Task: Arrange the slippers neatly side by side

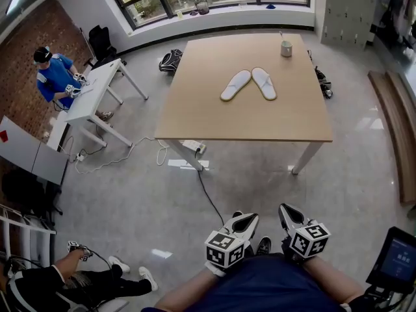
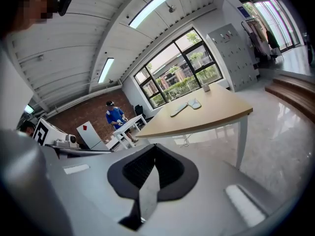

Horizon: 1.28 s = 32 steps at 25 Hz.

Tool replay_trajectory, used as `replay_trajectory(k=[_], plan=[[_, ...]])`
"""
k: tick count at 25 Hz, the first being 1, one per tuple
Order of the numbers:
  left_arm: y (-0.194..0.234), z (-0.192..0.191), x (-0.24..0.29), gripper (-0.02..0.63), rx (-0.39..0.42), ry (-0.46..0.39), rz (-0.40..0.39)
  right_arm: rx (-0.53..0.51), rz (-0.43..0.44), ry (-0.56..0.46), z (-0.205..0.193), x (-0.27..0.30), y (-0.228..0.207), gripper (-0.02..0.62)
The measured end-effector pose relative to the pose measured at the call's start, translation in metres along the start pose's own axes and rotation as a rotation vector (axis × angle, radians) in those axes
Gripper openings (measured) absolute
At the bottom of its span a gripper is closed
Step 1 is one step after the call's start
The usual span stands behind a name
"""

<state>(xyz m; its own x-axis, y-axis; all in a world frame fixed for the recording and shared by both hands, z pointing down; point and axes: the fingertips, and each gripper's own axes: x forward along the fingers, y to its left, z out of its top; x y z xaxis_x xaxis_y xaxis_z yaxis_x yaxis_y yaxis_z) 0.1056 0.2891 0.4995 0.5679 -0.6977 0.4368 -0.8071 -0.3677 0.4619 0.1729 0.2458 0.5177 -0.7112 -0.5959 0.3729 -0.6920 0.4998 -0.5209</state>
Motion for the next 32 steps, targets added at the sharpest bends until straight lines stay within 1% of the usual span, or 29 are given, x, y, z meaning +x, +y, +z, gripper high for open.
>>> replay_trajectory(k=[4, 8, 18, 23, 27, 32], plan=[[0.023, 0.015, 0.011, 0.005, -0.007, 0.001, -0.019, 0.005, -0.022, -0.005, 0.013, 0.024, -0.006, 0.011], [0.054, 0.034, 0.018, 0.005, -0.022, 0.001, -0.028, 0.005, -0.038, -0.004, 0.026, 0.056, -0.006, 0.011], [0.131, 0.089, 0.037, 0.005, -0.037, -0.003, -0.084, -0.042, -0.083, -0.005, 0.064, 0.136, 0.004, 0.011], [0.163, 0.100, 0.041, 0.005, -0.056, 0.007, -0.120, -0.048, -0.114, -0.005, 0.070, 0.167, 0.010, 0.011], [0.181, 0.108, 0.044, 0.005, -0.066, 0.015, -0.127, -0.056, -0.125, -0.003, 0.075, 0.182, 0.012, 0.011], [0.186, 0.109, 0.057, 0.005, -0.073, 0.052, -0.150, -0.036, -0.153, 0.004, 0.078, 0.189, 0.002, 0.011]])
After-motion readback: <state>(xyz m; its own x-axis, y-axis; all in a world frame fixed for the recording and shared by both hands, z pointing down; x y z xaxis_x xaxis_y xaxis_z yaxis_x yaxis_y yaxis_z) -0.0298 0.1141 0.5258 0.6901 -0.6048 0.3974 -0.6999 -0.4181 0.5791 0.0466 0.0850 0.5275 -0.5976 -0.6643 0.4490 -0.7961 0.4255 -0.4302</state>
